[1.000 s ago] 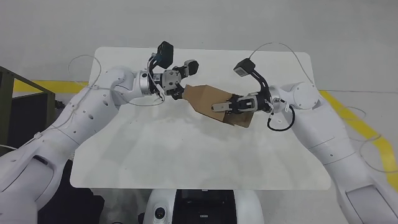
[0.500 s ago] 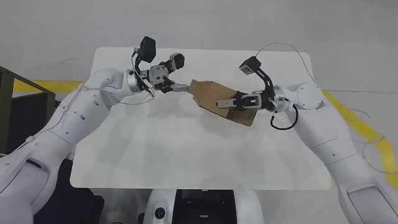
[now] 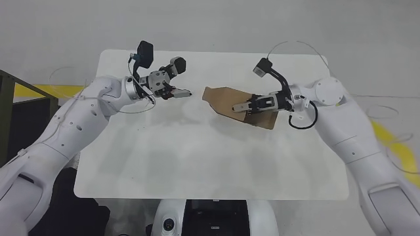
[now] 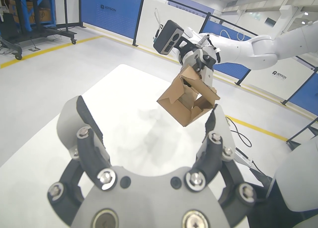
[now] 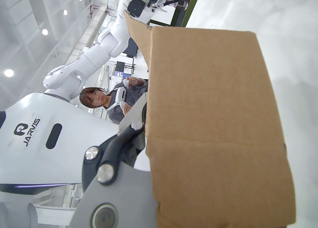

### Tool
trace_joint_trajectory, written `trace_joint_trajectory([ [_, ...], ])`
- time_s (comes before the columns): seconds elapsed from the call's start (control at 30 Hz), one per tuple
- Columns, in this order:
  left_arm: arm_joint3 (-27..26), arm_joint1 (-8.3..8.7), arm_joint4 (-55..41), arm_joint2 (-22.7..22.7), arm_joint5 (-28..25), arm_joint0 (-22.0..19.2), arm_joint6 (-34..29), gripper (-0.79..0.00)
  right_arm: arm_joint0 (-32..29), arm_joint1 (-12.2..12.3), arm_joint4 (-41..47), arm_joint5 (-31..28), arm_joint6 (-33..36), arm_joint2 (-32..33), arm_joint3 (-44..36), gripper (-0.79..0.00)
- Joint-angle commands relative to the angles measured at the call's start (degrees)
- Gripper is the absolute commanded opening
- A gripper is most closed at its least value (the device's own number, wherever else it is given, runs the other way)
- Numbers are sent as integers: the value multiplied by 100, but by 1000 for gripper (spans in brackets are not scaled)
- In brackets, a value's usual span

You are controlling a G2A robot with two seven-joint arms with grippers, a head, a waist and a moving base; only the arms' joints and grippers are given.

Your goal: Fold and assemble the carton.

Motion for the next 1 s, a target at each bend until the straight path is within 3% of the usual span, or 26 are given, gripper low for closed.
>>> trace_joint_trajectory([
  [0.0, -33, 40, -148, 23, 0, -7, -41, 0, 62, -16, -61, -6, -6, -61, 75, -785],
  [0.47, -214, 241, -846, 239, 0, -128, -897, 0, 312, -44, -150, -146, -145, -294, 208, -785],
  [0.97, -327, 234, -850, 207, 80, -5, -1122, 0, 260, -47, -242, -52, -185, -328, 69, -785],
])
